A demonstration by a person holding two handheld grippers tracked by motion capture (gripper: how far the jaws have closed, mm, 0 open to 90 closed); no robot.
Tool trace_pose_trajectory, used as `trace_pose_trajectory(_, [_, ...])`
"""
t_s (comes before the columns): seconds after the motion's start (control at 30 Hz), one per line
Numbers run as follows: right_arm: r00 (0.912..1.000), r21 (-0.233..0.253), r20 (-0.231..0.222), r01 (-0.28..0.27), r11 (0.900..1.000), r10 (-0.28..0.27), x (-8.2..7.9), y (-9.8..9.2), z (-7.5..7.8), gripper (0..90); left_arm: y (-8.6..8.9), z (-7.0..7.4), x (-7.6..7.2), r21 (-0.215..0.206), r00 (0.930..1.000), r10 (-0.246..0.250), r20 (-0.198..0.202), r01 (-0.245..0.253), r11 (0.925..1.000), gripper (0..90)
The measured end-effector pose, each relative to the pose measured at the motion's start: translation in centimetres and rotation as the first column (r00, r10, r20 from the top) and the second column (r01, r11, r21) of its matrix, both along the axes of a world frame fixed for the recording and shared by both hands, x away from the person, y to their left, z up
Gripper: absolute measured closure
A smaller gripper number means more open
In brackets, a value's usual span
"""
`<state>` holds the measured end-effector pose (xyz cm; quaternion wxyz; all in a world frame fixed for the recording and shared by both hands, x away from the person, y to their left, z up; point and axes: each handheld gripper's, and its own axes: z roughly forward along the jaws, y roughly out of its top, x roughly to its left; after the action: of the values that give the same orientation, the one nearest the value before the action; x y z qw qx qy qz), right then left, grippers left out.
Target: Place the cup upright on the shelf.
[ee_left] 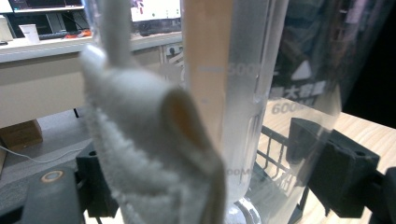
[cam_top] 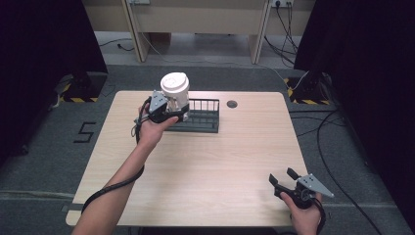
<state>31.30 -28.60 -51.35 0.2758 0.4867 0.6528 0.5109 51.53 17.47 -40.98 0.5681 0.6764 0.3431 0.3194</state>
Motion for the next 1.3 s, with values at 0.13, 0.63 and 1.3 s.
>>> trace_pose_trajectory(0.13, [1.0000,0.001,0.000,0.000,1.000,0.000,0.0,0.0,0.0,20.5,0.0,0.0,0.4,-0.008,0.9999,0.010,-0.003,-0.010,0.9999,17.5])
trace_pose_trajectory(0.63, [1.0000,0.008,-0.001,-0.002,1.000,0.002,0.0,-0.1,0.0,20.5,-0.7,-0.4,1.7,0.017,0.9992,0.036,-0.016,-0.035,0.9992,17.5])
trace_pose_trajectory(1.3, [1.0000,0.012,-0.004,-0.002,1.000,0.003,0.0,-0.1,0.0,20.4,-1.6,-0.3,3.4,0.007,0.9981,0.051,-0.036,-0.050,0.9987,17.5])
